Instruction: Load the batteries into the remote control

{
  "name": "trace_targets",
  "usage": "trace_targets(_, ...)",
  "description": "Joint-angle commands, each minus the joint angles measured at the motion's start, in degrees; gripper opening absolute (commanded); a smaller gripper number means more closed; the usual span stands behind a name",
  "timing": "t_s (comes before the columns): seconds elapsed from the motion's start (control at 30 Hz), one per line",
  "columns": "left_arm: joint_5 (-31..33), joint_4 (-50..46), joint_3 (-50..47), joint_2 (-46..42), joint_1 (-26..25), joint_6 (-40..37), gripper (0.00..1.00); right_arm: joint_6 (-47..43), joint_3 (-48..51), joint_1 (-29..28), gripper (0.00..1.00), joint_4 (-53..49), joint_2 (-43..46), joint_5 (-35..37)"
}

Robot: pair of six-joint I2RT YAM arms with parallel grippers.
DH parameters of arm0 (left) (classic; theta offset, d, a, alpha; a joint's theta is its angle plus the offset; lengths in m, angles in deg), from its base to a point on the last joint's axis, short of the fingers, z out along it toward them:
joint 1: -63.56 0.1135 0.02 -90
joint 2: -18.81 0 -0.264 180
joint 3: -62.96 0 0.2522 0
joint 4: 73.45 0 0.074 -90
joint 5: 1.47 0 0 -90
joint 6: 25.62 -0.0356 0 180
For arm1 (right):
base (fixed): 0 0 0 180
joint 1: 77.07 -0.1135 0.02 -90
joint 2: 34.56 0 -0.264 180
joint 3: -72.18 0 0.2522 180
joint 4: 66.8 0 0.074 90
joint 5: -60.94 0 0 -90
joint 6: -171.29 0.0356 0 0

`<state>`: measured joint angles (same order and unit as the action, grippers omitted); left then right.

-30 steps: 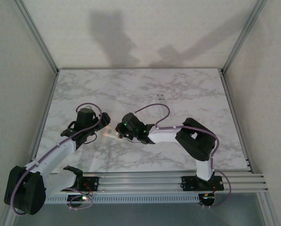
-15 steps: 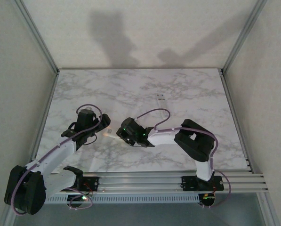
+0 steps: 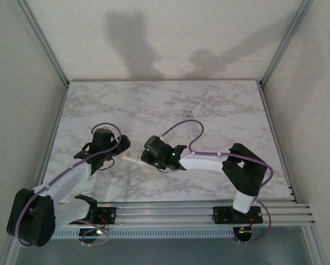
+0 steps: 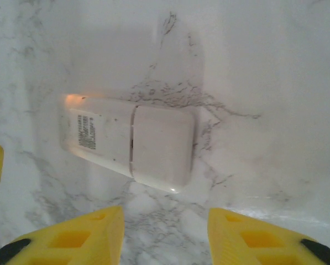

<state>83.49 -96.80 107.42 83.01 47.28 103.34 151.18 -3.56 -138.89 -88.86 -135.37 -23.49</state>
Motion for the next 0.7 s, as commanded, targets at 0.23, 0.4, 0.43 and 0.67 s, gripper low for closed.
trace_targets(0.23,6.77,-4.77,4.23,9.03,0.98,-2.48,0.88,-10.91,-5.94,2.25,0.44,-5.84,-6.62,-3.34)
trace_targets(0.4,7.38,-3.65,4.25,11.21,1.08,-2.75,0.85,-11.29,-8.64,2.41,0.42,-5.59,-10.03,-2.65)
trace_targets(0.43,7.18,-3.29,4.04,11.68,1.07,-2.70,0.85,-11.35,-9.13,2.49,0.42,-5.84,-10.72,-2.33)
trace_targets(0.67,5.50,-0.96,2.56,13.95,1.10,-2.83,0.84,-11.94,-11.77,2.05,0.38,-8.65,-15.24,-2.72)
